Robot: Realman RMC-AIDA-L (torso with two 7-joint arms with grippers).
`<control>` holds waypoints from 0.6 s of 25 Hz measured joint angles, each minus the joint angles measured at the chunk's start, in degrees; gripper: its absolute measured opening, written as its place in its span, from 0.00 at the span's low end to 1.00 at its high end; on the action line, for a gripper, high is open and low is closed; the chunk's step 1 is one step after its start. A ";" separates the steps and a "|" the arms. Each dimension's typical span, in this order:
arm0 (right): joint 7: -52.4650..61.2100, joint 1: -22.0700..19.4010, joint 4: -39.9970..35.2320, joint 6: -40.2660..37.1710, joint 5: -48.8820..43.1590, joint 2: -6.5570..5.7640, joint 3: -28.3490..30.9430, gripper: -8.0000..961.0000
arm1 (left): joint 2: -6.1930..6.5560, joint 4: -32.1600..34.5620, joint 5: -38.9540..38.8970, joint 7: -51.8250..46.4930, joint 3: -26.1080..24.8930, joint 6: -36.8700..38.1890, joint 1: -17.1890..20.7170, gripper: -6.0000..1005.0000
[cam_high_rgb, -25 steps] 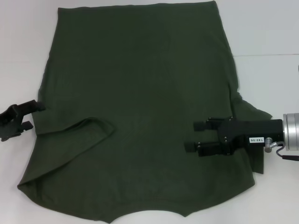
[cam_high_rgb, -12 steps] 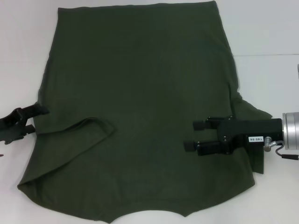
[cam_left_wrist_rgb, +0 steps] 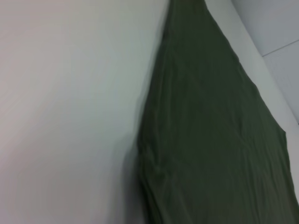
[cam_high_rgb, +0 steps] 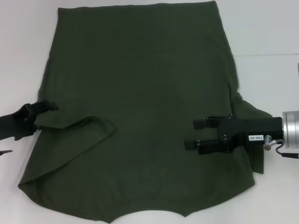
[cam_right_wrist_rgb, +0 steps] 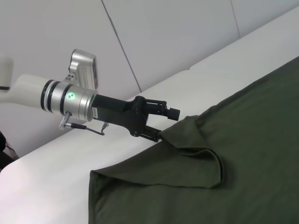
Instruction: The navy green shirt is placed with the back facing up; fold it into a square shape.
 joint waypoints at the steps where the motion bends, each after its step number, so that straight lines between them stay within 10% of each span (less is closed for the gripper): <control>1: 0.00 0.02 0.00 0.00 0.00 -0.02 0.00 0.94 | 0.06 0.00 -0.01 -0.20 -0.01 0.17 -0.19 0.84; 15: 0.02 0.14 0.00 0.70 0.00 0.20 0.00 0.94 | 0.64 0.32 0.27 -1.93 0.20 0.84 -1.12 0.84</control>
